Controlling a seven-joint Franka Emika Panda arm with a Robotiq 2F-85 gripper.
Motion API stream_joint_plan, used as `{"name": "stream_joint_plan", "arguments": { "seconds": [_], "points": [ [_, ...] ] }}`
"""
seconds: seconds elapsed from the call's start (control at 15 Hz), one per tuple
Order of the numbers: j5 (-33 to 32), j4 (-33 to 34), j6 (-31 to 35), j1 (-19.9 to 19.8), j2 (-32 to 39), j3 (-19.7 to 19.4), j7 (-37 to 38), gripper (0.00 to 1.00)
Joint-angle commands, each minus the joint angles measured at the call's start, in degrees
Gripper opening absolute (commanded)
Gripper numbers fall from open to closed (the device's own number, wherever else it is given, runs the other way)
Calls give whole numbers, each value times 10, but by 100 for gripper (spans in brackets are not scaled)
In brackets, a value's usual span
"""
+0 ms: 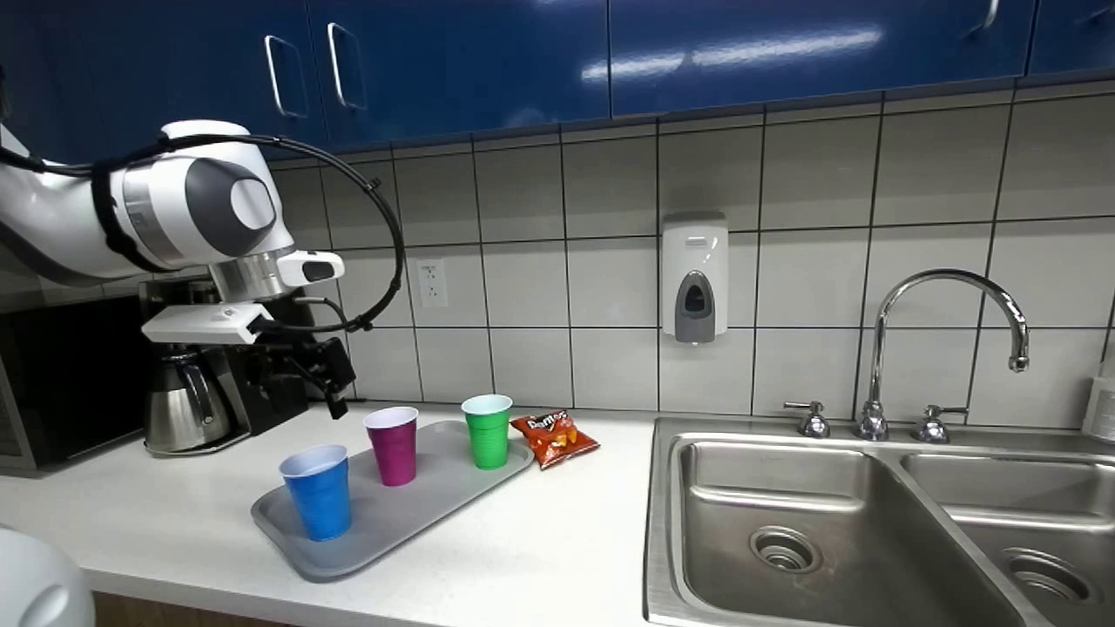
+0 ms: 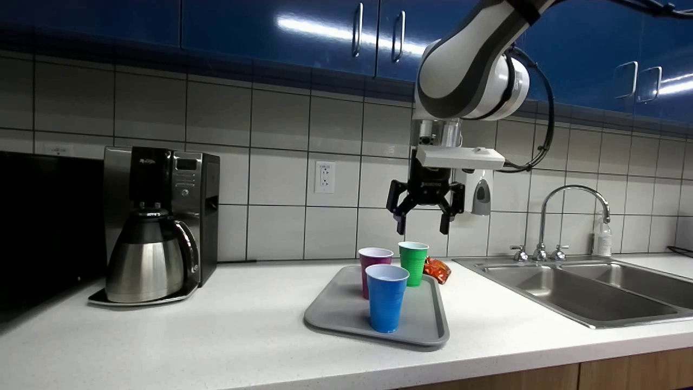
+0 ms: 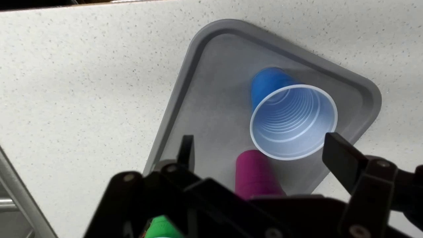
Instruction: Take the three cups off of the tray
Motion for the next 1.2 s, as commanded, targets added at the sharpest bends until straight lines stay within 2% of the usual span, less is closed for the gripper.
{"name": "stream_joint_plan", "arguments": {
  "seconds": [0.0, 0.67, 1.13],
  "points": [
    [-36, 24, 11, -10, 44, 13, 60, 100],
    [-112, 68, 17, 1, 144, -1, 171, 100],
    [-140, 104, 13, 21, 203, -25, 209, 100]
  ]
}}
